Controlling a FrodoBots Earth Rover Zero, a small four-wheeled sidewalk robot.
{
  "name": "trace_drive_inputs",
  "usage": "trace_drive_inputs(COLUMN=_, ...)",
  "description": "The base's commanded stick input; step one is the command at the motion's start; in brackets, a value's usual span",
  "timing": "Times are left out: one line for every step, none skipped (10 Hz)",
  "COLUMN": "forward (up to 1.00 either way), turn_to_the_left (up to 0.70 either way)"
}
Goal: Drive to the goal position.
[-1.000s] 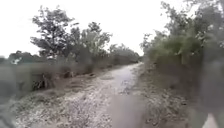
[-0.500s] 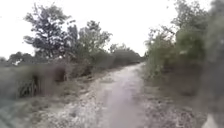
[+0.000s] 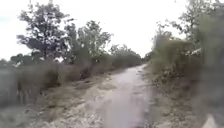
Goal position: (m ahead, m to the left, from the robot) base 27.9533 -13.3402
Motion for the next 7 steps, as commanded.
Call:
trace_drive_inputs(forward=0.85, turn_to_the_left=0.00)
trace_drive_inputs(forward=0.85, turn_to_the_left=0.00)
trace_drive_inputs(forward=0.85, turn_to_the_left=0.00)
trace_drive_inputs(forward=0.85, turn_to_the_left=0.00)
trace_drive_inputs(forward=0.85, turn_to_the_left=0.00)
trace_drive_inputs(forward=0.85, turn_to_the_left=0.00)
trace_drive_inputs(forward=0.85, turn_to_the_left=0.00)
